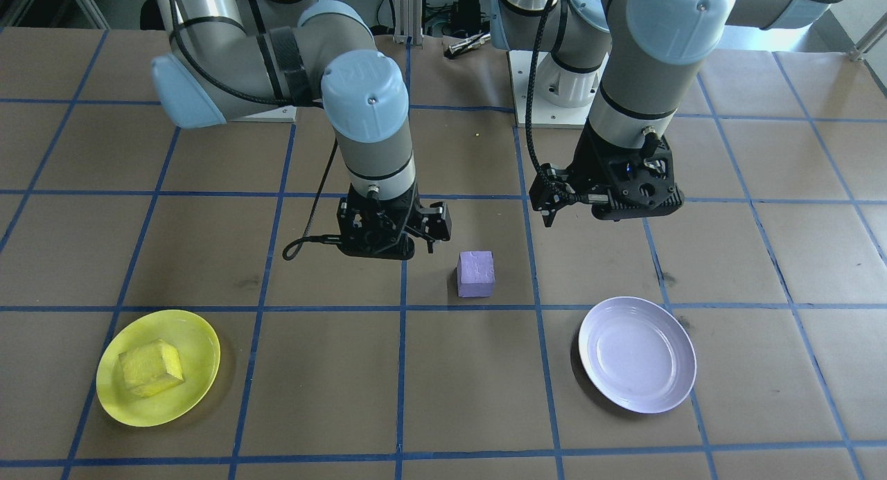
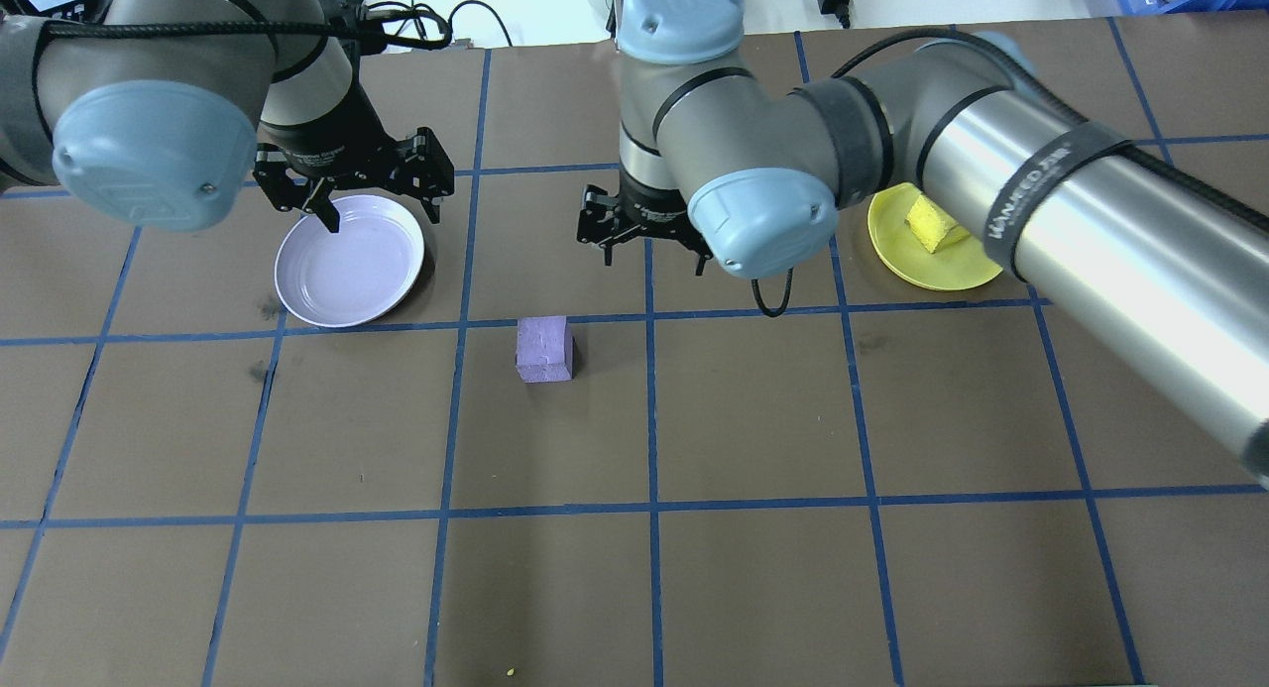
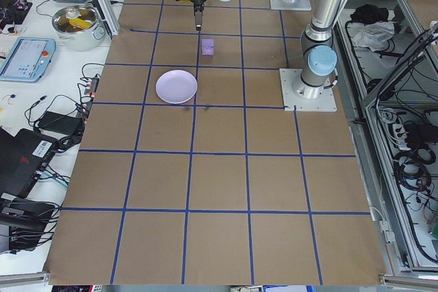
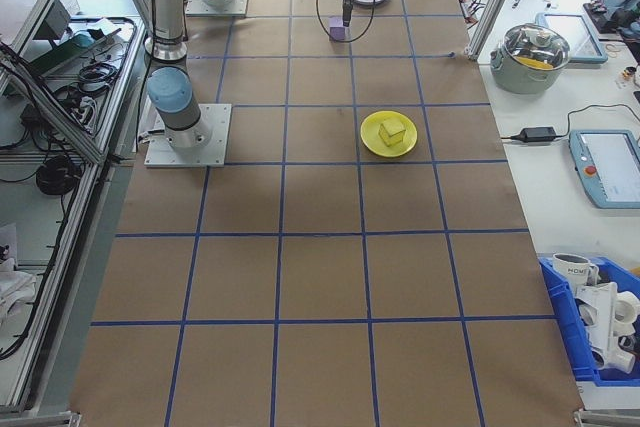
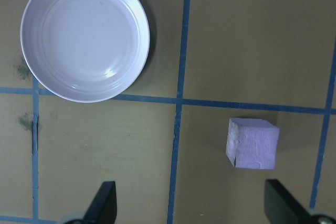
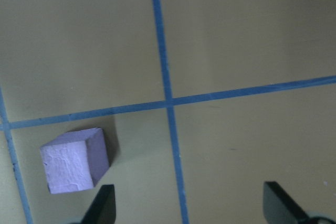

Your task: Sort blocks by color into plates

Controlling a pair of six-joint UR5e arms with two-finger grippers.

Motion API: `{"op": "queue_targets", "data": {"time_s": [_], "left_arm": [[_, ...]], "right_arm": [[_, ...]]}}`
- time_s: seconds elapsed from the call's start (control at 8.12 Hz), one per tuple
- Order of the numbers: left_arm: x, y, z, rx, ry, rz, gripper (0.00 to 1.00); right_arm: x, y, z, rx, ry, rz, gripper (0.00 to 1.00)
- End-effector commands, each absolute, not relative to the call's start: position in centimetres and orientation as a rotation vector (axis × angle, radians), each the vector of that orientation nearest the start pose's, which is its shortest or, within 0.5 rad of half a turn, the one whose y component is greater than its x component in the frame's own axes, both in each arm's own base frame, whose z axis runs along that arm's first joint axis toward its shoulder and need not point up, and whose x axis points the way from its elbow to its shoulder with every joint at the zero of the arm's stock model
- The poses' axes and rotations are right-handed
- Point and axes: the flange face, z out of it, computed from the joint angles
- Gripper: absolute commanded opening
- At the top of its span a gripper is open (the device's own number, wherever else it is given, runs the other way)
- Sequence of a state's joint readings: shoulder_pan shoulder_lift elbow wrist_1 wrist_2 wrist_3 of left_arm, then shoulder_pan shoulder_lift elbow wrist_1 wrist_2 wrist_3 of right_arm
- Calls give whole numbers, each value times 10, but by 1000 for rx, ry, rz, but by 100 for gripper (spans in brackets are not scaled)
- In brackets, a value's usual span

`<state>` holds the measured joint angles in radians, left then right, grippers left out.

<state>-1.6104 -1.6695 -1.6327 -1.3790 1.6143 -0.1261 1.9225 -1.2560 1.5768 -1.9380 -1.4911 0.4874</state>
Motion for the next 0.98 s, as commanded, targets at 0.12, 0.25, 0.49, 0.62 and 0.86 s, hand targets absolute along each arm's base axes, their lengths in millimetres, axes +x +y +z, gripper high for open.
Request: {"op": "queue_targets", "data": {"time_s": [0.12,0.25,0.49,0.62,0.86], "left_arm": [[-184,-527,345,-71,3153,87,100],[-202,-530,331,-70,3157,121,100],[-215,-531,299,-71,3145,206,100],[-226,-530,295,-55,3167,217,100],[-238,-530,278,-63,3166,239,100]], "right_arm": [[236,-501,444,426,3196,-110,100],[220,-493,461,471,3188,-117,100],[190,-481,486,310,3215,-116,100],[183,-484,486,66,3225,-102,100],[190,-484,487,-2,3138,-84,100]]}}
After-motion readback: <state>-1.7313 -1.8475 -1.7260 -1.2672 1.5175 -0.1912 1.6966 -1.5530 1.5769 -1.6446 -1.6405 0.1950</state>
